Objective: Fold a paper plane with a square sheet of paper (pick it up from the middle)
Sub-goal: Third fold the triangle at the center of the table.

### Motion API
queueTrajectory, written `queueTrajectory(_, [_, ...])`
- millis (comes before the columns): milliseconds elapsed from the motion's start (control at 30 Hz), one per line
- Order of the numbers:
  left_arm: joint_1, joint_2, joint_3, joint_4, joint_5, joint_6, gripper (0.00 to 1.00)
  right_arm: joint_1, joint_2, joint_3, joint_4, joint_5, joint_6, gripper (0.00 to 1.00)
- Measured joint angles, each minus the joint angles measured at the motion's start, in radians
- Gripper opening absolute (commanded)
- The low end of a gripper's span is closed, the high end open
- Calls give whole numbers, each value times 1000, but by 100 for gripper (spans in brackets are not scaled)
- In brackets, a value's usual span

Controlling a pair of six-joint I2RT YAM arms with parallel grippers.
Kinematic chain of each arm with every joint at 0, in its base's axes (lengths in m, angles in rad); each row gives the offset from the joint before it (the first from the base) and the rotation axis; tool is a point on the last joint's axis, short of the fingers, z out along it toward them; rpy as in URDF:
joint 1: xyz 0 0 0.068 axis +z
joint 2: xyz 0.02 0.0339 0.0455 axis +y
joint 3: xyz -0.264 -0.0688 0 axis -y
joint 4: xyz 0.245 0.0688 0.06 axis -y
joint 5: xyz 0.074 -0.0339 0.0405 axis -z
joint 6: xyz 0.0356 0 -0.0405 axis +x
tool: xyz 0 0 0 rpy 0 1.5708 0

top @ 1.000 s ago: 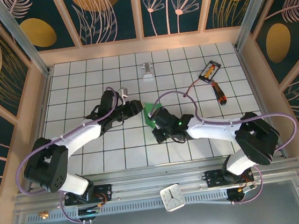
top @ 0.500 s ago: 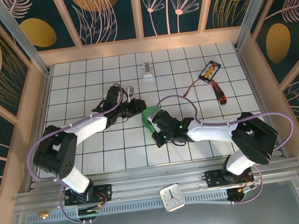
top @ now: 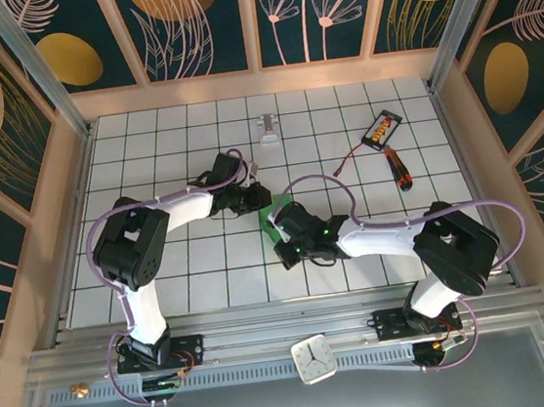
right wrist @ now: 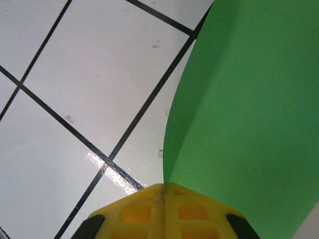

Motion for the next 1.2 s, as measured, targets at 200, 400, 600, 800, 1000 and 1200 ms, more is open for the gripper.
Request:
queueTrajectory(200, [0,40,23,-45,-8,70,17,-2,28,17,-1,-1,-7,3])
queueTrajectory(400, [0,66,33,-82,-6,127,17,-24,44,49,-3,-23,-31,4])
queueTrajectory(600, [0,75,43,-85,-4,156,17,-76,51,69,-4,-76,-60,4])
queueTrajectory(800, [0,75,43,-85,-1,160,16,-127,61,79,0,-141,-79,5])
queueTrajectory(1000, [0,75,43,-84,-1,160,17,-189,67,78,25,-225,-78,5])
queueTrajectory(1200, [0,75,43,-84,-2,160,17,-253,82,69,67,-335,-75,6])
